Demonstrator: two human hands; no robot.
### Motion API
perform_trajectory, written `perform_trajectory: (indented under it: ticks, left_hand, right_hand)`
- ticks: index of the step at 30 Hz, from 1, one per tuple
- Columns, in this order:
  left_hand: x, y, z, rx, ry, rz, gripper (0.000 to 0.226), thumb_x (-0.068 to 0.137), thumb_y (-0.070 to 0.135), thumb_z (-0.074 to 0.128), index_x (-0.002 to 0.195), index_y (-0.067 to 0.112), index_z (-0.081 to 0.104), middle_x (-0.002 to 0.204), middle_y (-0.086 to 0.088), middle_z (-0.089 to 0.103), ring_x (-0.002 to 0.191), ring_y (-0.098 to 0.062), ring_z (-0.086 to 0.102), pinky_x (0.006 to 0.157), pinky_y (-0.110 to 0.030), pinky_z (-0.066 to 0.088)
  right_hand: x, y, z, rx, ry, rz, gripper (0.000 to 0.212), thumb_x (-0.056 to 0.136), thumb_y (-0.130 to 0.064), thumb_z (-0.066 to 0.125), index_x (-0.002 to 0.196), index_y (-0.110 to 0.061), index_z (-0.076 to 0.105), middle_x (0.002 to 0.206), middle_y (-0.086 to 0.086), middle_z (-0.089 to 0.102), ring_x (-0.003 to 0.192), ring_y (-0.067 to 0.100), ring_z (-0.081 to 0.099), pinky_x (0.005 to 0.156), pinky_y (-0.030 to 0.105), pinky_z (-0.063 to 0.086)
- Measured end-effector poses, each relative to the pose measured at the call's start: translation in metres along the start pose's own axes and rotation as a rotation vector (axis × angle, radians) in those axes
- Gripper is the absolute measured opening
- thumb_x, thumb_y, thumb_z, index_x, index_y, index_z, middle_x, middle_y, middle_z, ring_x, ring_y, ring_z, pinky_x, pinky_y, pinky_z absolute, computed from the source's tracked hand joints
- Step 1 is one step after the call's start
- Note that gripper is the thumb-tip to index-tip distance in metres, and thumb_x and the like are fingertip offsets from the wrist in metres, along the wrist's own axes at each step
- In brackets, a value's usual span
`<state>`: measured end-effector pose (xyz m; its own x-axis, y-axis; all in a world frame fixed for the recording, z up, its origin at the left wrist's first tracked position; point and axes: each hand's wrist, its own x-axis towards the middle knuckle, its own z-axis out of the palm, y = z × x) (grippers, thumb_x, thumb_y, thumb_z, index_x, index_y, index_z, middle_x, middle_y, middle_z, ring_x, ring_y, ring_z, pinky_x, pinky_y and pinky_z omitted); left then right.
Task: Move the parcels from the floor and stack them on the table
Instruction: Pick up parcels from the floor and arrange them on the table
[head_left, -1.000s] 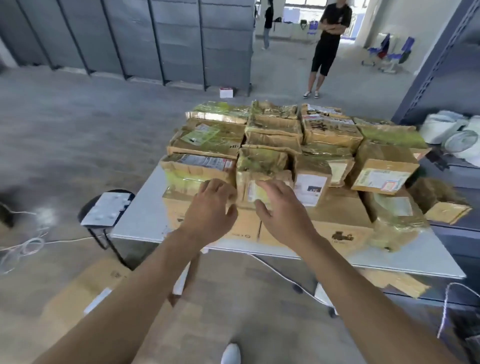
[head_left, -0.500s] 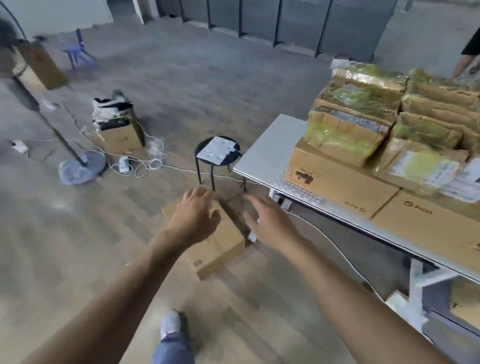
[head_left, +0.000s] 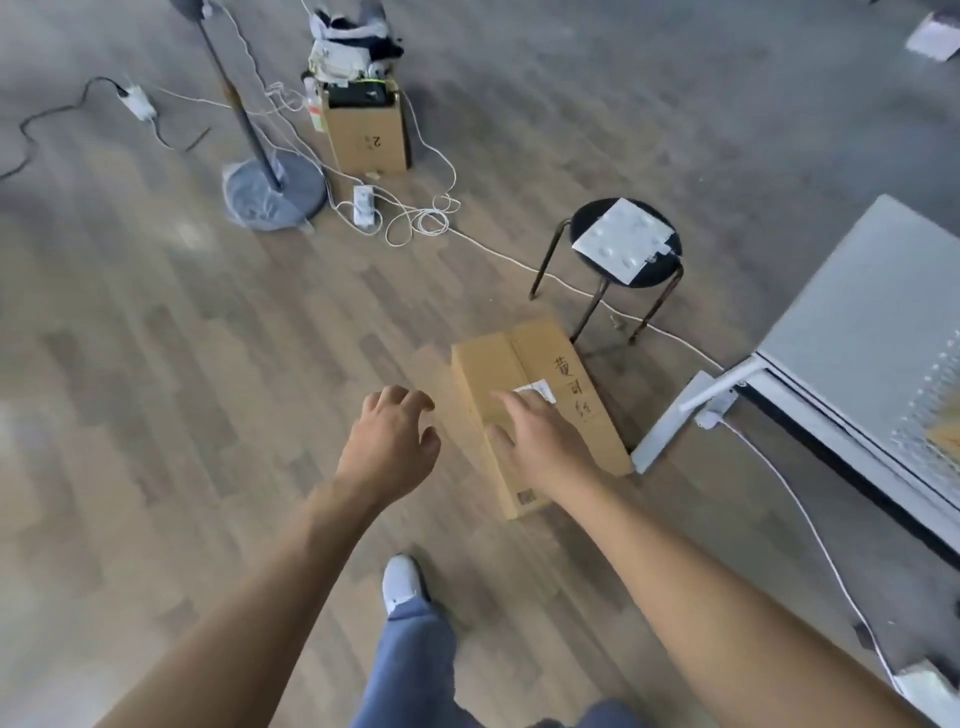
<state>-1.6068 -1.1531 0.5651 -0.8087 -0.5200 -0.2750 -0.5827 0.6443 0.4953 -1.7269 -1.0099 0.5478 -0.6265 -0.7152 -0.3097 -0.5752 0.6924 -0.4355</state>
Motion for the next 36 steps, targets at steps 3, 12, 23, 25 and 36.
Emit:
perform_trajectory:
  ticks: [3, 12, 23, 25, 36]
  left_hand:
    - [0.032, -0.056, 0.008, -0.027, -0.033, -0.106, 0.035, 0.089, 0.02, 0.051, 0.124, 0.015, 0.055, 0.128, -0.008, 0.049, 0.123, -0.031, 0.041, 0.099, -0.039, 0.04]
    - [0.155, -0.233, 0.182, -0.147, -0.1, -0.477, 0.04, 0.091, 0.028, 0.053, 0.128, 0.014, 0.048, 0.124, -0.009, 0.05, 0.119, -0.029, 0.043, 0.095, -0.031, 0.034]
    - [0.312, -0.408, 0.489, -0.117, -0.17, -0.836, 0.102, 0.079, 0.056, 0.066, 0.148, 0.007, 0.009, 0.134, -0.015, 0.036, 0.123, -0.034, 0.039, 0.095, -0.04, 0.039]
    - [0.322, -0.426, 0.516, -0.122, -0.16, -0.892, 0.112, 0.076, 0.056, 0.07, 0.15, 0.01, 0.0, 0.134, -0.018, 0.033, 0.121, -0.036, 0.041, 0.094, -0.043, 0.041]
    - [0.293, -0.341, 0.419, -0.084, -0.055, -0.509, 0.107, 0.068, 0.035, 0.073, 0.149, 0.029, 0.003, 0.125, -0.01, 0.036, 0.112, -0.034, 0.042, 0.079, -0.039, 0.041]
  right_hand:
    - [0.056, -0.021, 0.044, 0.015, -0.092, 0.002, 0.039, 0.099, -0.034, 0.042, 0.135, -0.019, 0.044, 0.134, 0.005, 0.048, 0.116, 0.027, 0.051, 0.083, 0.037, 0.045]
    - [0.216, 0.017, 0.269, 0.027, -0.283, -0.093, 0.046, 0.101, -0.03, 0.039, 0.146, -0.018, 0.036, 0.148, 0.001, 0.038, 0.132, 0.021, 0.041, 0.103, 0.035, 0.038]
    - [0.34, 0.167, 0.527, 0.012, -0.383, -0.137, 0.047, 0.102, -0.027, 0.033, 0.149, -0.021, 0.031, 0.15, 0.001, 0.037, 0.132, 0.025, 0.041, 0.104, 0.039, 0.038]
    - [0.347, 0.182, 0.538, 0.023, -0.384, -0.142, 0.046, 0.103, -0.028, 0.034, 0.148, -0.022, 0.033, 0.149, -0.001, 0.037, 0.131, 0.023, 0.042, 0.103, 0.038, 0.039]
    - [0.323, 0.167, 0.434, 0.133, -0.274, -0.022, 0.046, 0.102, -0.033, 0.037, 0.147, -0.025, 0.032, 0.142, 0.004, 0.04, 0.124, 0.024, 0.048, 0.097, 0.038, 0.042]
